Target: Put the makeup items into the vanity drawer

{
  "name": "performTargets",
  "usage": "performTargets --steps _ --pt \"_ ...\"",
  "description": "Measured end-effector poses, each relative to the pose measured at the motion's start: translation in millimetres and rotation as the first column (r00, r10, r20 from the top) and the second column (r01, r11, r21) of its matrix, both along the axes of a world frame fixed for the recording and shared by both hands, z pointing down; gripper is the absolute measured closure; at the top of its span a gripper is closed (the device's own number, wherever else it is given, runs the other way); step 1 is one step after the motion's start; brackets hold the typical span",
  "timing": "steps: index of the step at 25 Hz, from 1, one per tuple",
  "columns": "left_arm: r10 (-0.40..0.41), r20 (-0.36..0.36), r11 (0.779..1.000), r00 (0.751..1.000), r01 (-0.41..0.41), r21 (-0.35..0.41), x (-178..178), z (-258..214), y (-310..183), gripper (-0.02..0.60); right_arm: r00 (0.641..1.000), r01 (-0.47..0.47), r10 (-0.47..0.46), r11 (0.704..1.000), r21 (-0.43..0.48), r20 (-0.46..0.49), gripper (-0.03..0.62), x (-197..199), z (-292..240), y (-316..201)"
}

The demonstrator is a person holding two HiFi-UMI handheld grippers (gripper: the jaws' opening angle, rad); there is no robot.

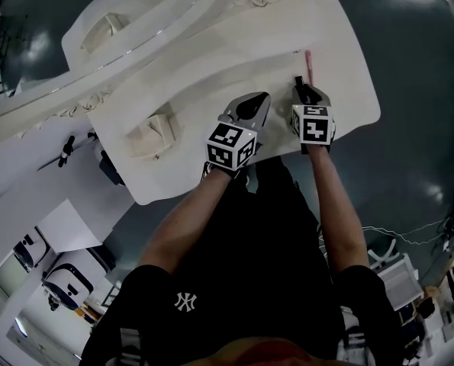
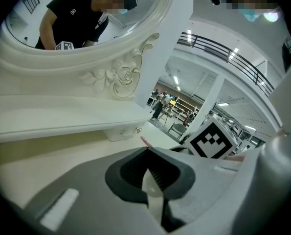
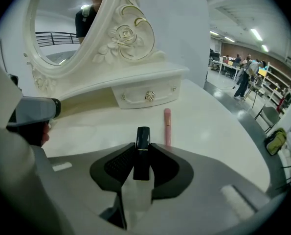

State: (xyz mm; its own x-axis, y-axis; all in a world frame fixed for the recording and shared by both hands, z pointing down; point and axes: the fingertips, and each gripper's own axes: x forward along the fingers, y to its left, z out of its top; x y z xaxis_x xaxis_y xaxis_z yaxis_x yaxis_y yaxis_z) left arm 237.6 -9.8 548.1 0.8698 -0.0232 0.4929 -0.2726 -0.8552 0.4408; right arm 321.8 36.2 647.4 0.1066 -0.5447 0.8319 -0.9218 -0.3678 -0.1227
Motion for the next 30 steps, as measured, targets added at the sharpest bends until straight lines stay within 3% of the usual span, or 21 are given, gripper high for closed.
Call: performTargets --steps 14,30 --pt "-0.038 -0.050 0.999 0.998 0.039 0.022 -40.2 -20.7 2.4 0.581 0.997 0.076 -0.072 0.988 0.137 -0.027 0.471 -45.7 -51.1 -20.1" --pt "-0.157 -0.091 0.985 0.983 0.162 0.053 -134.3 -48.0 -12.1 0.581 0.980 0.198 -0.196 0.954 0.225 -0.030 0.471 -147.8 -93.1 -47.9"
